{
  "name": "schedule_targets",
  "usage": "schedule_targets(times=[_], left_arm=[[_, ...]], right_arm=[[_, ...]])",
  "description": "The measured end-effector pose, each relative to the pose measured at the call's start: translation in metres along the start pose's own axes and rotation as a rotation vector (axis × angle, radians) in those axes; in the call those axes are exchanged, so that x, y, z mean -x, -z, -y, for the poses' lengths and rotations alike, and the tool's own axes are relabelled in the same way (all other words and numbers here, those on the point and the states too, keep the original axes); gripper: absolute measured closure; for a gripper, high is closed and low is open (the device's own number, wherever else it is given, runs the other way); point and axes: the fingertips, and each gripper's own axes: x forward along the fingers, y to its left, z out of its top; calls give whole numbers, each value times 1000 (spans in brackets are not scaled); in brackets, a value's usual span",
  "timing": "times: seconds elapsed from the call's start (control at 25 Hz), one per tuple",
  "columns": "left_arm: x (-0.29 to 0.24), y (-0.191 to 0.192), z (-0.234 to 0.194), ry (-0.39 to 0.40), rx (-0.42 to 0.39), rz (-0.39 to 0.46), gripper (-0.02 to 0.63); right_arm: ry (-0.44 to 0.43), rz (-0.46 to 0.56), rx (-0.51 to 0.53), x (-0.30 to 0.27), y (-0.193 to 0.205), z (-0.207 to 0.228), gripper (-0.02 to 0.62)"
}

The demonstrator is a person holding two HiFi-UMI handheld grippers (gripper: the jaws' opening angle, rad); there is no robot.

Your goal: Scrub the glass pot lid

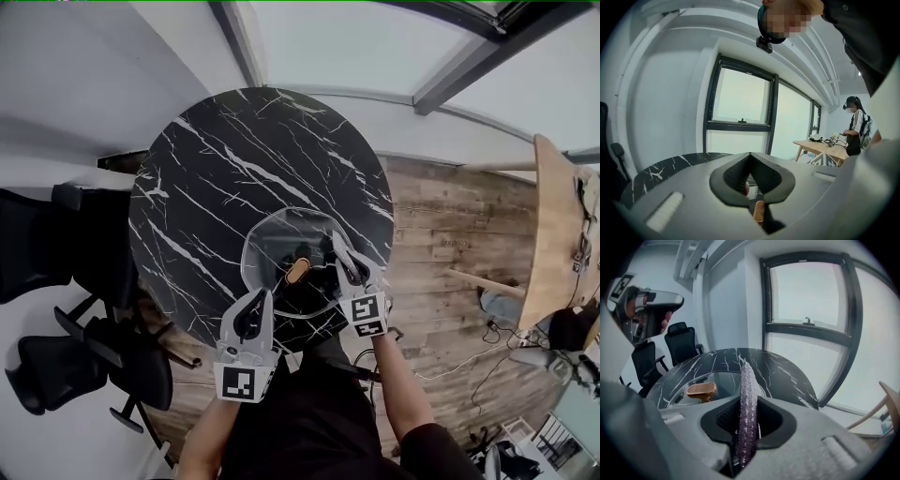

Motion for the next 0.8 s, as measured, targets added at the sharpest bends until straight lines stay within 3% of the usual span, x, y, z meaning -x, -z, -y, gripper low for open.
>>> schedule_targets(times=[0.16, 0.8], left_arm=[[6, 0, -4, -21, 2, 4, 604], [26, 7, 2, -16, 3, -12, 603]], right_arm=[[-11, -70, 62, -10, 16, -11, 525], [-11, -106, 120, -13, 20, -18, 523]])
